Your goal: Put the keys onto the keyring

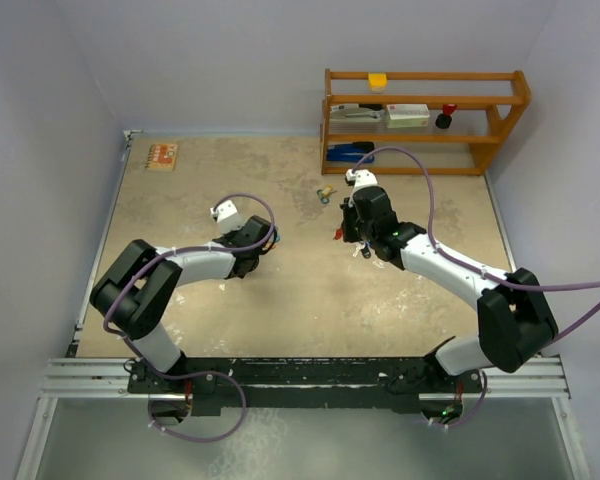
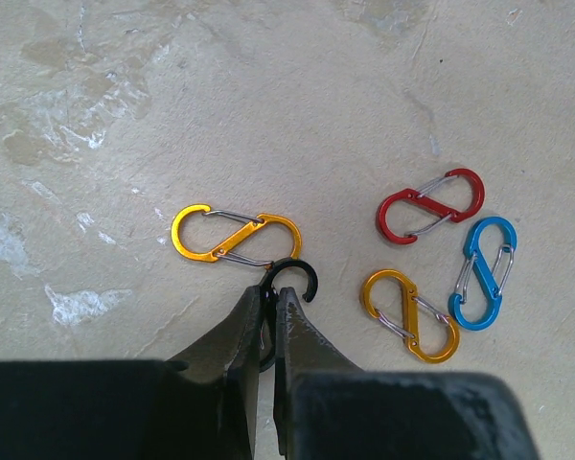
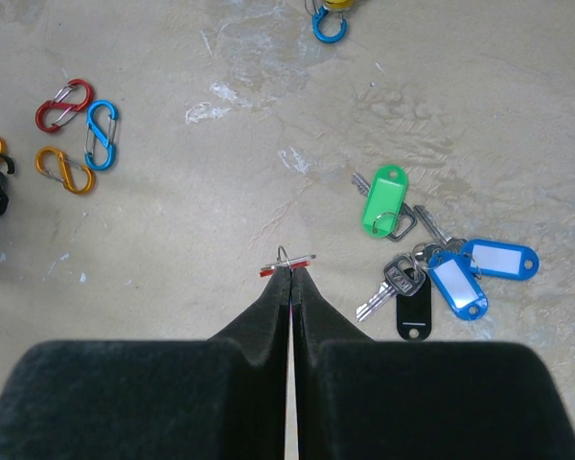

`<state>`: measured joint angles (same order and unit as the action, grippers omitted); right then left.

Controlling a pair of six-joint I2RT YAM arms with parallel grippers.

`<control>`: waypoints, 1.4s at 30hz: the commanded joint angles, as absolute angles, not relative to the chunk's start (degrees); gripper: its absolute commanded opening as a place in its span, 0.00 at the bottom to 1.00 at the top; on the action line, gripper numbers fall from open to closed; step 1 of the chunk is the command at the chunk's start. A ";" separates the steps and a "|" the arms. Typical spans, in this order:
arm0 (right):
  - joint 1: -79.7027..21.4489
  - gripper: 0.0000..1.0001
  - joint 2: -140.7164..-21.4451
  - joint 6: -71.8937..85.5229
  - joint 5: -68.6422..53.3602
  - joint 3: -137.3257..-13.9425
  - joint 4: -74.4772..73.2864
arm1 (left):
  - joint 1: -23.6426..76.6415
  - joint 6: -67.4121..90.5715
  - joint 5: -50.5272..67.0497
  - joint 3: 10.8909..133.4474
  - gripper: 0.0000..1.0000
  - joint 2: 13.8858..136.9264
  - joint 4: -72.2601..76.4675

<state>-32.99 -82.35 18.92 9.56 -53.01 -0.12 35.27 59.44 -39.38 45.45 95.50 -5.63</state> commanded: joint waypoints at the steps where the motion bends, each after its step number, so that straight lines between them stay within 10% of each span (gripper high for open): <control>1: -33.25 0.00 -81.12 19.27 10.81 -52.73 1.05 | 35.07 58.96 -39.35 46.09 0.00 93.44 -5.33; 42: -42.98 0.00 -87.01 9.82 11.59 -56.25 5.33 | 39.16 42.98 -0.72 59.96 0.00 95.83 8.21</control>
